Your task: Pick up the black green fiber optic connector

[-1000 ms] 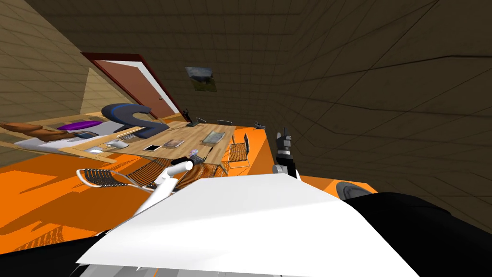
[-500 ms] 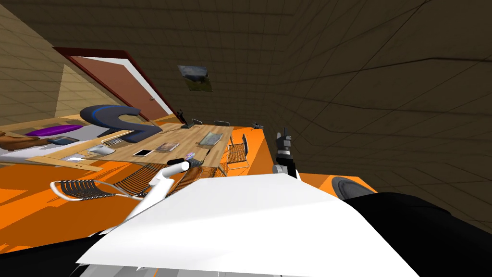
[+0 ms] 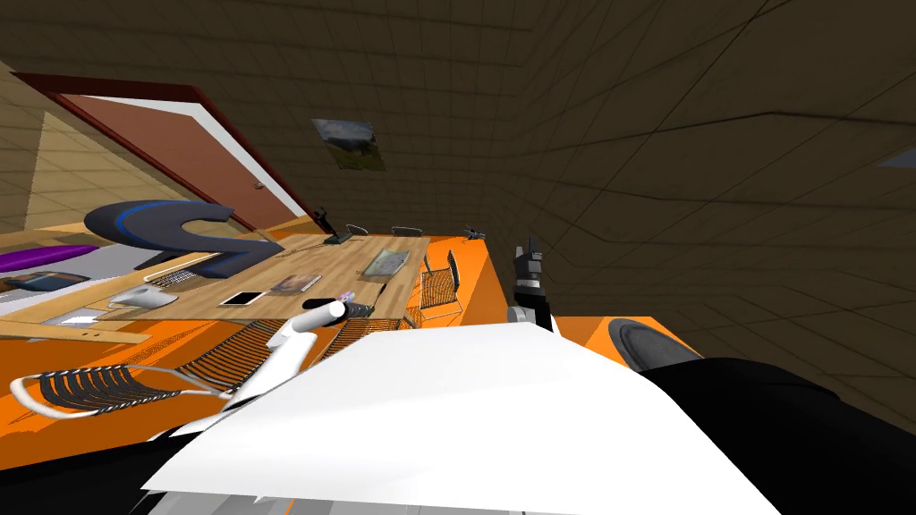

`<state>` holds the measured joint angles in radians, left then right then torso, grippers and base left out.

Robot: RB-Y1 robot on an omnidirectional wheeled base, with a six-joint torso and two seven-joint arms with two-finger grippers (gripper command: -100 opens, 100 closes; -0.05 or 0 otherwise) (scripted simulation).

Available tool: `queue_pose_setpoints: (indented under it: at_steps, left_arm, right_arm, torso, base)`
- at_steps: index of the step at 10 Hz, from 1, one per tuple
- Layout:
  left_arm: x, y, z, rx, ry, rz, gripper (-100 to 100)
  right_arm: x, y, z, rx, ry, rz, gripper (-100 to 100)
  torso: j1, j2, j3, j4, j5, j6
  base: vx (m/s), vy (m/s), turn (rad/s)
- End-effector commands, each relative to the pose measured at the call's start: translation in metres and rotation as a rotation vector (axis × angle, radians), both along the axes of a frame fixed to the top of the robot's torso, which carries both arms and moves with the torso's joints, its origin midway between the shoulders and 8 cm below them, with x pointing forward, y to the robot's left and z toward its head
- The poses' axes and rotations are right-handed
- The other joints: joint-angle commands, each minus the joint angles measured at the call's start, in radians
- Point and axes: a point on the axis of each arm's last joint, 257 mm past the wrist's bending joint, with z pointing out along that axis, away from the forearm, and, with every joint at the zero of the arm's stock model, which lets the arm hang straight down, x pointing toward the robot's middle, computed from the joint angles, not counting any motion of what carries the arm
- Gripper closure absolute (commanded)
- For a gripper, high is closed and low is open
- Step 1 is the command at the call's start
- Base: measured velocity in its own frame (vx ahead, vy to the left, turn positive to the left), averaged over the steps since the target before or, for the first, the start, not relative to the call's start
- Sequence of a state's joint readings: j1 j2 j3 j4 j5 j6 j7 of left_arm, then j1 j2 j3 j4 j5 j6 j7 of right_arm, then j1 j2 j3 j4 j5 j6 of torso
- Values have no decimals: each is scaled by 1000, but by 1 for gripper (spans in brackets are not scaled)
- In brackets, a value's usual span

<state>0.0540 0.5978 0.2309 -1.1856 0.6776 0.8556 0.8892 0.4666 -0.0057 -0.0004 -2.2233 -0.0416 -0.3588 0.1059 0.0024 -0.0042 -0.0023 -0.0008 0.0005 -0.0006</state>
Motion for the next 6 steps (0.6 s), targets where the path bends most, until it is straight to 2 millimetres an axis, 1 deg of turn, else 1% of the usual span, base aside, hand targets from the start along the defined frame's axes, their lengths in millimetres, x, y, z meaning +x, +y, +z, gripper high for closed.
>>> queue_pose_setpoints:
  at_steps: [1, 2, 3, 4, 5, 6]
  left_arm:
    - [-11, 1, -4, -28, 29, 30, -100]
    - [-25, 5, -10, -72, 66, 88, -100]
    - [-26, 5, -10, -74, 70, 88, -100]
    - [-40, 7, -15, -118, 108, 143, -100]
    - [-40, 7, -15, -118, 108, 143, -100]
    - [-53, 9, -19, -160, 143, 195, -100]
  right_arm:
    - [0, 0, 0, 0, 0, 0, 0]
    - [0, 0, 0, 0, 0, 0, 0]
    - [0, 0, 0, 0, 0, 0, 0]
    - [0, 0, 0, 0, 0, 0, 0]
    - [0, 0, 0, 0, 0, 0, 0]
    - [0, 0, 0, 0, 0, 0, 0]
  torso:
    - [0, 0, 0, 0, 0, 0]
    - [0, 1, 0, 0, 0, 0]
    - [0, 1, 0, 0, 0, 0]
    - [-1, 1, 0, 0, 0, -1]
    - [-1, 1, 0, 0, 0, 0]
    - [-1, 1, 0, 0, 0, -1]
  base:
    - [42, 30, -88]
    - [46, 31, -161]
    - [42, 26, -75]
    - [47, 19, -130]
    - [43, 20, -81]
    - [56, 22, -177]
